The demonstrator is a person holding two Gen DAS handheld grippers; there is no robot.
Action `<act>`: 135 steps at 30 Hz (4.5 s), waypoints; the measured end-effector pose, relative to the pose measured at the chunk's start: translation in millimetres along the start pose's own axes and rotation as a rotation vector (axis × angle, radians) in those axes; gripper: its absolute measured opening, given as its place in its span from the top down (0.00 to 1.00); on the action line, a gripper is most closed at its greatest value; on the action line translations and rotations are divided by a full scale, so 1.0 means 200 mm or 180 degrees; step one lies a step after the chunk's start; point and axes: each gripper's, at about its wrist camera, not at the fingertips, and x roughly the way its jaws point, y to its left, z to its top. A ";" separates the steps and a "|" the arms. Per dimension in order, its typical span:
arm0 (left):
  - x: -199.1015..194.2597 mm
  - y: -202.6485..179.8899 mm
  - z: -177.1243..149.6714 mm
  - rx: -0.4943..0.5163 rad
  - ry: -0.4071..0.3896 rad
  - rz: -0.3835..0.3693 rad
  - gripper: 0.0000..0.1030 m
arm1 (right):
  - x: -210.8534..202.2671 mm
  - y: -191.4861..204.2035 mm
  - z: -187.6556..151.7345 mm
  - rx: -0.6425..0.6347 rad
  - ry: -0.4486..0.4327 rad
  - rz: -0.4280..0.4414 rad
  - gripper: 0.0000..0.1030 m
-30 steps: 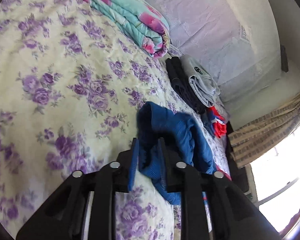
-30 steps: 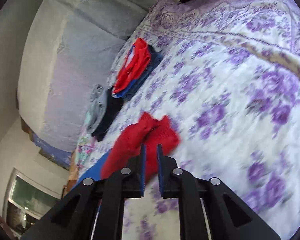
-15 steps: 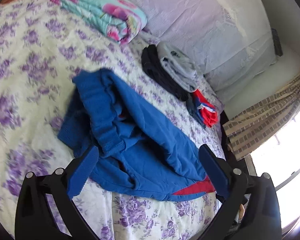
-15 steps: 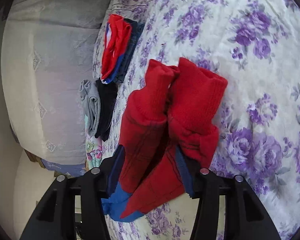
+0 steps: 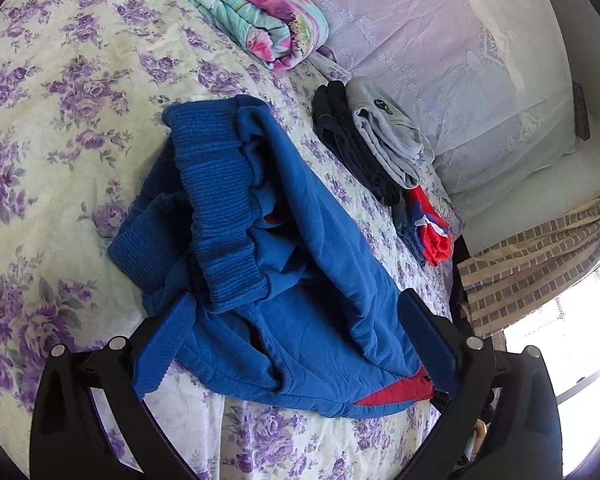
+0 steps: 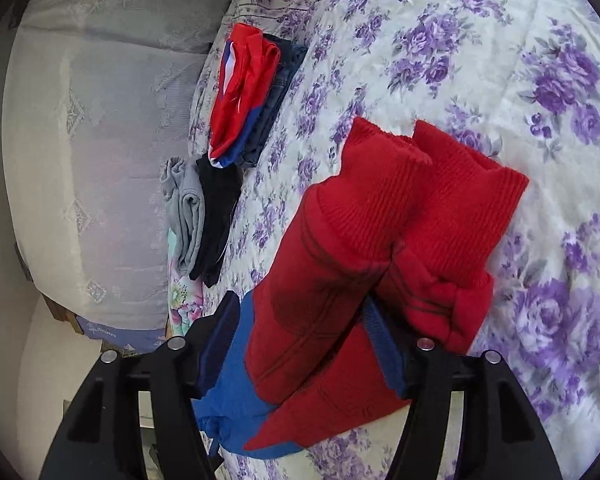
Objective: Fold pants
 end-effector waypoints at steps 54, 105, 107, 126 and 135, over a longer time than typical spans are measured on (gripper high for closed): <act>0.06 -0.26 0.54 -0.0482 -0.0242 0.0033 0.97 | 0.00 -0.12 0.01 0.0000 0.0060 0.0522 0.89; 0.17 0.26 0.25 -0.0335 0.0462 -0.0706 0.67 | -0.27 -0.21 -0.09 -0.0524 -0.0069 -0.0024 0.95; 0.16 0.26 0.24 -0.0337 0.0464 -0.0693 0.67 | -0.31 -0.27 -0.12 -0.0346 -0.0023 0.0159 0.91; 0.04 0.21 0.18 -0.0575 0.0275 -0.0538 0.24 | -0.19 -0.19 -0.10 -0.0230 -0.0277 0.0164 0.43; 0.12 0.06 0.18 -0.0233 0.0279 -0.0040 0.16 | -0.12 -0.27 -0.08 -0.0092 -0.0082 0.0389 0.87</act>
